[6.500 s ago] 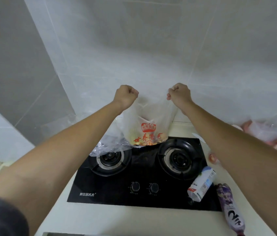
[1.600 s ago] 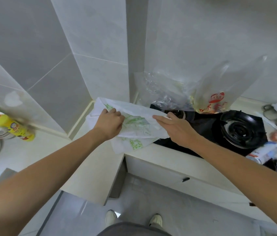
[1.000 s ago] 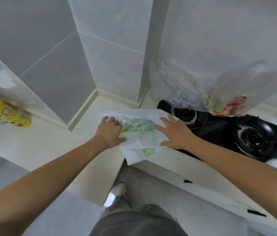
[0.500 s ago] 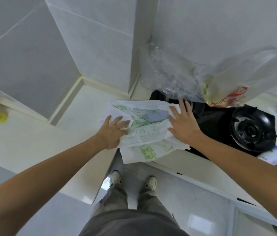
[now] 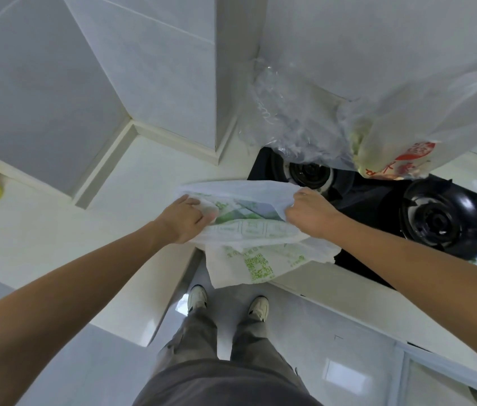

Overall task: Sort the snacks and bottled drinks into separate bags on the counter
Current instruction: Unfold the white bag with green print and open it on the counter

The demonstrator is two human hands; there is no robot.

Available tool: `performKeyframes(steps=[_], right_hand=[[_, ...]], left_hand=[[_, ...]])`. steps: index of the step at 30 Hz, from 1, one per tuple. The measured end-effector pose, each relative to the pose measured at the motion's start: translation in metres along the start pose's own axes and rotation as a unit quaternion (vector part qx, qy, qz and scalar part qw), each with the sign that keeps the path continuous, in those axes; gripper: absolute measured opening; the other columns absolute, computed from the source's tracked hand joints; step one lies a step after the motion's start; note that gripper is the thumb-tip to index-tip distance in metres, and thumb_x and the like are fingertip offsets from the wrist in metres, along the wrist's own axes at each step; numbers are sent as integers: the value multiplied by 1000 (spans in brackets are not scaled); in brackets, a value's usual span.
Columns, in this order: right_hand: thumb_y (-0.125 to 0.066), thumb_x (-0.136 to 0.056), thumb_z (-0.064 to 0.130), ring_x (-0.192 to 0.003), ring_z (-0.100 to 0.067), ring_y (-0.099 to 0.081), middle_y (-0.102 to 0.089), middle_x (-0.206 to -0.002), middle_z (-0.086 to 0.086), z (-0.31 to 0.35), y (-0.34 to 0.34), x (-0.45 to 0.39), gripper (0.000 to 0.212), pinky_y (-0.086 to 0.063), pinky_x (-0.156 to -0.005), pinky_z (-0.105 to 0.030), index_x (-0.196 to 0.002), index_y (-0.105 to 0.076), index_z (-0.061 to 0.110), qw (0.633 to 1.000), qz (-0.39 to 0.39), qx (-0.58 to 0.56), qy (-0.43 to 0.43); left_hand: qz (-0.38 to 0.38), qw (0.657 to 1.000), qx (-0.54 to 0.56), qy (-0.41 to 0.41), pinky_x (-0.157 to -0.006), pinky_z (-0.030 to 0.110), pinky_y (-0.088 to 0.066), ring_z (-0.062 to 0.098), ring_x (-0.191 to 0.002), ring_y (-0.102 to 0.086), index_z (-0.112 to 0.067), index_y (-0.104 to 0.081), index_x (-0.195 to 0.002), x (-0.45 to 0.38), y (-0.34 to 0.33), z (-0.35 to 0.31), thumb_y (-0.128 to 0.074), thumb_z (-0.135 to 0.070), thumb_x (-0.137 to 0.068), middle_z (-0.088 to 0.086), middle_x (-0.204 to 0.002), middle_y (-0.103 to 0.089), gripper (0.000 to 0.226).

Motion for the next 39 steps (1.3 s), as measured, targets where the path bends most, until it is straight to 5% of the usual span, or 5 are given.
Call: performKeyframes(steps=[4,10,18,29,39], right_hand=[[-44,-98,68,-92,-22,-44,-51,-73,7,-8,-7,3,53,-34,-101,-40,-70,-52,24,997,30,14,-67],[-42,-82,86,-127,-34,-40,-53,-127,-5,-15,-17,13,80,-10,-125,-57,-115,-71,19,995,30,-18,-98],[-51,-73,92,-152,-43,-18,-23,-164,-20,-12,-2,36,132,-12,-127,-55,-166,0,14,968,-83,-146,-186],[-72,-68,77,-124,-45,-46,-48,-133,-15,13,32,12,103,-28,-114,-66,-152,-46,23,939,-273,-154,-140],[-86,-74,46,-139,-41,-44,-51,-143,-19,28,0,-13,67,-20,-124,-61,-123,-65,5,965,-257,-17,-44]], left_hand=[[6,996,-71,48,-123,35,-15,30,-141,-40,-16,-69,-123,-3,2,-7,-23,-39,-111,11,-121,-70,53],[8,980,-176,86,-128,45,-1,27,-144,-37,-28,-52,-140,-3,6,-14,-42,-76,-91,4,-141,-59,70],[-64,948,-259,173,-117,68,14,31,-151,-20,-25,-6,-163,28,58,18,-23,-100,-68,9,-150,-50,122],[-272,919,-239,156,-116,74,2,45,-126,-41,-20,-45,-144,90,105,66,-92,-59,-52,25,-132,-44,110],[-249,933,-259,-26,-111,69,-26,35,-124,-55,-15,-63,-113,95,39,64,-93,-37,-58,11,-124,-60,66]])
Point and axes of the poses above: each hand's wrist, its own x-axis away from the middle knuckle, its own y-axis out of the back of the hand, z = x × y, the point moved 2 cm from there along -x, towards the middle knuckle
